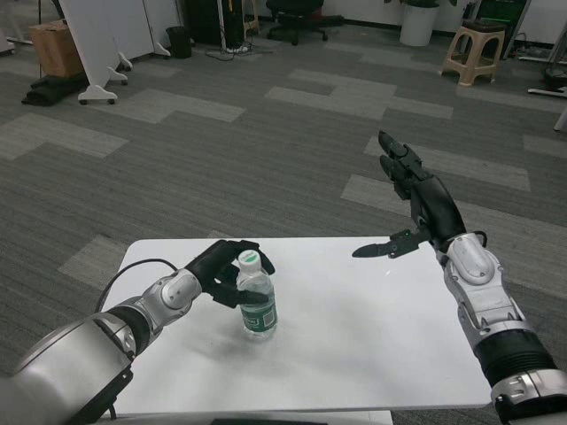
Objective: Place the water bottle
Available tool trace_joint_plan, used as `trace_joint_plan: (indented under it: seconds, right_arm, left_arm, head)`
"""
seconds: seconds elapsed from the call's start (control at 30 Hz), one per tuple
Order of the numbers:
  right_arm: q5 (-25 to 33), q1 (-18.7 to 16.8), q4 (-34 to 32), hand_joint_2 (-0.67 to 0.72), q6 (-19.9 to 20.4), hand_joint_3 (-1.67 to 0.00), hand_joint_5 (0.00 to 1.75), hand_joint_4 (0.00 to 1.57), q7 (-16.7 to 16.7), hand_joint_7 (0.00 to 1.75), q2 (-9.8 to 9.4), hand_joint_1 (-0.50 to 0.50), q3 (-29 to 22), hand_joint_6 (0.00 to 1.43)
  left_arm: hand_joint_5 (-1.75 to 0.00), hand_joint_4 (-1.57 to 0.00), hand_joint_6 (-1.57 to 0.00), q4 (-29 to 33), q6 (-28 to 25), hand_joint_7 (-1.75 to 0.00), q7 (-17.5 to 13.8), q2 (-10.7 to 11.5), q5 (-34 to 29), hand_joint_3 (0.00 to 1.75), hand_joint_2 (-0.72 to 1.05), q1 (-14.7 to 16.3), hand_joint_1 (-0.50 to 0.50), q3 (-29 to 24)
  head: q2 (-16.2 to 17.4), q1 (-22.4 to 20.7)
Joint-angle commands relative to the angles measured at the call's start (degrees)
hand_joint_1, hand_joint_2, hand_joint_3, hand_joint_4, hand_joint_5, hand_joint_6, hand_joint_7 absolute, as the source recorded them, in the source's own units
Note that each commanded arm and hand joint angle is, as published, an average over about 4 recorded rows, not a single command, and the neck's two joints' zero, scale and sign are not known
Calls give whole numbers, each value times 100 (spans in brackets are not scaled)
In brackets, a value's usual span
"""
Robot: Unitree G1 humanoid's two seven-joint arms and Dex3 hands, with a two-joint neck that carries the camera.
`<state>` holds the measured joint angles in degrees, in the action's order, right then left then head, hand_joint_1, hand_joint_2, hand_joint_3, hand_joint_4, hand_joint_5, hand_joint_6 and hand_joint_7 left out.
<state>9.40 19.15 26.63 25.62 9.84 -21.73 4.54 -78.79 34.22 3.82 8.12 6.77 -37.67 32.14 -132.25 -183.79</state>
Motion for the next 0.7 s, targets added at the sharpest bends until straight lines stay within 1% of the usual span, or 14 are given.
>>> trace_joint_plan:
  seconds: [0.03, 0.07, 0.1, 0.13, 0.2, 0.23, 0.27, 0.3, 0.37, 0.43, 0.53, 0.6, 0.7]
  right_arm:
    - [62, 10, -37, -10, 14, -24, 0, 0, -9, 0, 11, -29, -14, 0]
    - [62, 10, -39, -10, 14, -24, 0, 0, -9, 0, 11, -29, -14, 0]
    - [62, 10, -39, -10, 14, -24, 0, 0, -9, 0, 11, -29, -14, 0]
    - [62, 10, -39, -10, 14, -24, 0, 0, -9, 0, 11, -29, -14, 0]
    - [62, 10, -35, -10, 14, -24, 0, 0, -9, 0, 11, -29, -14, 0]
    - [62, 10, -35, -10, 14, -24, 0, 0, -9, 0, 11, -29, -14, 0]
    - [62, 10, -35, -10, 14, -24, 0, 0, -9, 0, 11, -29, -14, 0]
    - [62, 10, -35, -10, 14, -24, 0, 0, -9, 0, 11, -29, -14, 0]
    - [62, 10, -35, -10, 14, -24, 0, 0, -9, 0, 11, -29, -14, 0]
    - [62, 10, -35, -10, 11, -24, 0, 0, -9, 0, 11, -29, -14, 0]
    - [62, 10, -35, -10, 14, -24, 0, 0, -9, 0, 11, -29, -14, 0]
    - [62, 10, -35, -10, 14, -24, 0, 0, -9, 0, 11, -29, -14, 0]
    - [62, 10, -35, -10, 9, -24, 0, 0, -9, 0, 11, -29, -14, 0]
  left_arm:
    - [-175, -137, -3, 19, -190, -9, -335, 60, -134, 26, 76, -50, -50, -14]
    - [-175, -133, 0, 30, -249, -5, -456, 63, -185, 22, 72, -48, -50, -14]
    - [-175, -123, 0, 35, -313, -3, -588, 67, -308, 20, 63, -48, -50, -14]
    - [-175, -114, 0, 39, -416, -2, -790, 76, -514, 17, 54, -48, -50, -12]
    - [-175, -90, 0, 39, -561, 0, -1058, 89, -848, 13, 43, -48, -50, -8]
    - [-175, -80, 0, 39, -610, 0, -1155, 98, -936, 11, 38, -48, -50, -1]
    - [-175, -67, 0, 39, -649, 0, -1219, 104, -951, 9, 29, -48, -50, 3]
    - [-175, -60, 0, 39, -689, 0, -1283, 111, -967, 9, 21, -48, -50, 8]
    - [-175, -36, 0, 39, -777, 0, -1432, 120, -998, 9, -10, -48, -49, 8]
    - [-175, -19, 0, 39, -825, 0, -1531, 120, -1044, 9, -35, -48, -48, 5]
    - [-175, -4, 0, 39, -873, 0, -1634, 124, -1103, 9, -50, -48, -48, 8]
    - [-175, 0, 0, 44, -873, 0, -1669, 129, -1125, 9, -55, -48, -48, 3]
    - [-175, 0, 0, 48, -893, 0, -1720, 135, -1162, 9, -55, -48, -48, -8]
  head:
    - [8, -8]
    - [11, -10]
    - [15, -13]
    - [17, -16]
    - [11, -16]
    - [10, -17]
    - [11, -16]
    - [11, -16]
    - [18, -9]
    - [21, -6]
    - [16, -13]
    - [18, -12]
    - [19, -20]
